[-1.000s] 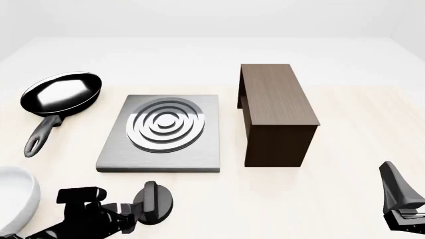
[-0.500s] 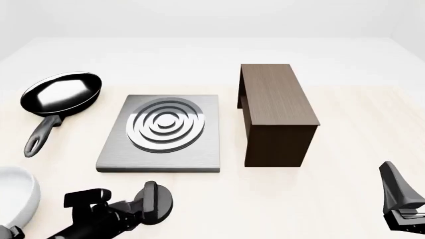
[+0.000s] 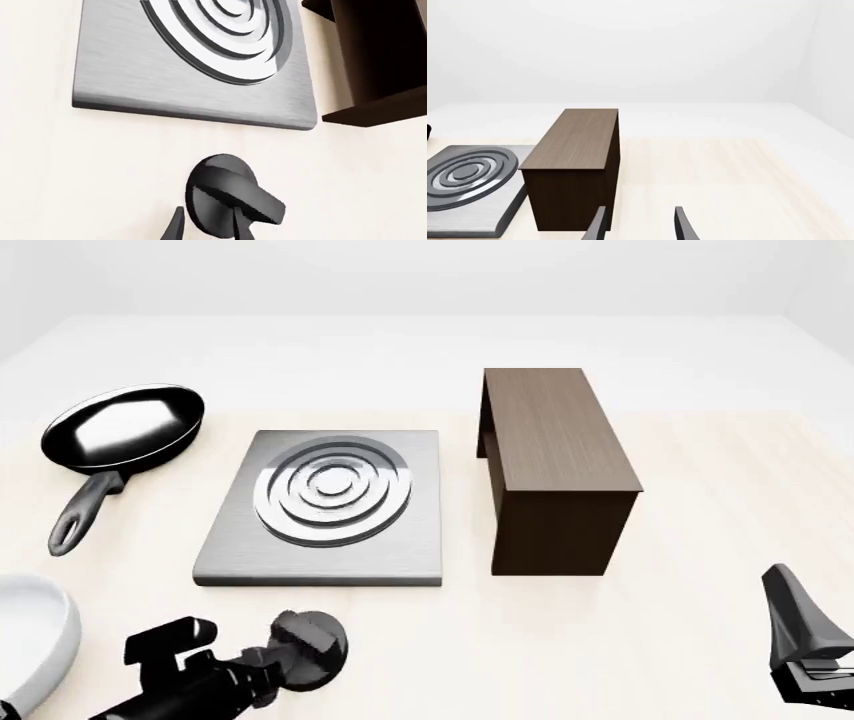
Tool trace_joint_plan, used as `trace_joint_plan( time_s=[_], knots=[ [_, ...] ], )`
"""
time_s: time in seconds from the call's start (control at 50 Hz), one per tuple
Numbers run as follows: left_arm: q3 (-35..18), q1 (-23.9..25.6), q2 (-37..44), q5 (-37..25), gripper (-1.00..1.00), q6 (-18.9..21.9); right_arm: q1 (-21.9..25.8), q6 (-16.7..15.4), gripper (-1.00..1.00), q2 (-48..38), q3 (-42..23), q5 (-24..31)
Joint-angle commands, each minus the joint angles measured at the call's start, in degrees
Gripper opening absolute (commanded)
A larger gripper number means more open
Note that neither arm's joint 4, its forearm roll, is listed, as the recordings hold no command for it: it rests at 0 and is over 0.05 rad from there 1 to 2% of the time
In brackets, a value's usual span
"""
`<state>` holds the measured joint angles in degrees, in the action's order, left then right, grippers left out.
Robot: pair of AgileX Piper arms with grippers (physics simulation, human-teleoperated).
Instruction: Turn on the stove.
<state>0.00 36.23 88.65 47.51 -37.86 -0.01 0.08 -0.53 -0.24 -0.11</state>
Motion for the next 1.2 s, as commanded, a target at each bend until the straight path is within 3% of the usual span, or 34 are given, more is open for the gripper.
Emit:
trace_joint_plan(
  time_s=[0.02,0.3,0.48,0.64,0.7,0.74,0.8,0.86,0.9,0.98,1.04,1.1,1.16,1.2],
  knots=[
    [0.0,5.8,-3.3,-5.0,1.00,-20.3,0.0,0.0,1.00,0.0,0.0,0.0],
    [0.0,5.2,-6.9,-8.5,1.00,-19.8,0.0,0.0,1.00,0.0,0.0,0.0],
    [0.0,2.6,-21.9,-23.3,1.00,-15.7,0.0,0.0,1.00,0.0,0.0,0.0],
    [0.0,1.0,-31.0,-31.9,1.00,-13.0,0.0,0.0,1.00,0.0,0.0,0.0],
    [-0.1,-1.9,-37.7,-38.1,1.00,-8.5,0.0,0.0,1.00,0.0,0.0,0.0],
    [-5.4,-6.4,-45.7,-50.3,1.00,-0.4,0.0,0.0,1.00,0.0,0.0,0.0],
    [-8.8,-8.4,-49.6,-56.7,1.00,3.3,0.0,0.0,1.00,0.0,0.0,0.0],
    [-17.2,-12.3,-54.7,-67.0,1.00,14.4,0.0,0.0,1.00,0.0,0.0,0.0],
    [-18.0,-12.7,-54.8,-67.8,1.00,15.5,0.0,0.0,1.00,0.0,0.0,0.0],
    [-21.7,-17.8,-57.5,-70.7,1.00,23.8,0.0,0.0,1.00,0.0,0.0,0.0],
    [-23.1,-19.3,-59.2,-71.5,1.00,24.5,0.0,0.0,1.00,0.0,0.0,0.0],
    [-24.7,-23.2,-60.8,-72.4,1.00,30.8,0.0,0.0,1.00,0.0,0.0,0.0],
    [-25.2,-24.5,-60.5,-72.0,1.00,31.4,0.0,0.0,1.00,0.0,0.0,0.0],
    [-25.4,-24.7,-59.6,-71.2,1.00,29.7,0.0,0.0,1.00,0.0,0.0,0.0]
  ],
)
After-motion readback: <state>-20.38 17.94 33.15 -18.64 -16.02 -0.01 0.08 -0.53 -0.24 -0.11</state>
